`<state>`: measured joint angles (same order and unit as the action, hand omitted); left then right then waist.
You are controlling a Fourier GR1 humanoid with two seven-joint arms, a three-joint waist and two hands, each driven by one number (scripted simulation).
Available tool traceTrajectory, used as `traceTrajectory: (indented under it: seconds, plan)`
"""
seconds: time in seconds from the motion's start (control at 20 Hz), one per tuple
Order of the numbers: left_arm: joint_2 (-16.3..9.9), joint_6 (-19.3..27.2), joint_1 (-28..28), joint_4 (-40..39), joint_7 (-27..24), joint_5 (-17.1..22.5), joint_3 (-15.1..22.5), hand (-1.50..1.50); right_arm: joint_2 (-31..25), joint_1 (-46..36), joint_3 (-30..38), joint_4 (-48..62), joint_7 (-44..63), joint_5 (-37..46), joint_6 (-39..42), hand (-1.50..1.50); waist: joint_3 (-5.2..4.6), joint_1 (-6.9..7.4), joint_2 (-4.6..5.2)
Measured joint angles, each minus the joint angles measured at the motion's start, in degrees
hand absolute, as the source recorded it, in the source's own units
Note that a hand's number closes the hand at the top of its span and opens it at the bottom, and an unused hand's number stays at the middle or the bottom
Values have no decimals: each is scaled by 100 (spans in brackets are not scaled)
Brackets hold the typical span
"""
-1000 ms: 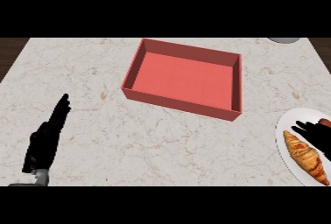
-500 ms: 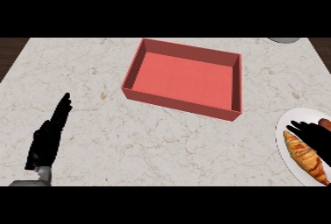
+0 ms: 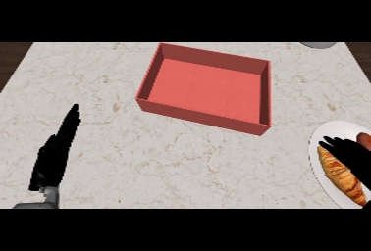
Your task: Pick the croissant from the plate and place it in the cardboard box
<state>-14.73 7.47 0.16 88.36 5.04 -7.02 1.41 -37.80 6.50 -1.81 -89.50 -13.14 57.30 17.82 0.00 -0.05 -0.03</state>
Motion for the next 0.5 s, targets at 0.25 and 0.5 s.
traceTrajectory:
  seconds: [0.25, 0.5]
  plan:
    - [47, -170, 39, 97, 88, -29, -103, 0, 122, -9, 62, 305, -266, 356, -119, -150, -1, 4, 0]
    - [130, -264, 104, 85, 10, -83, -209, 0, 333, -202, 119, 422, -295, 528, 115, 150, -21, 7, -9]
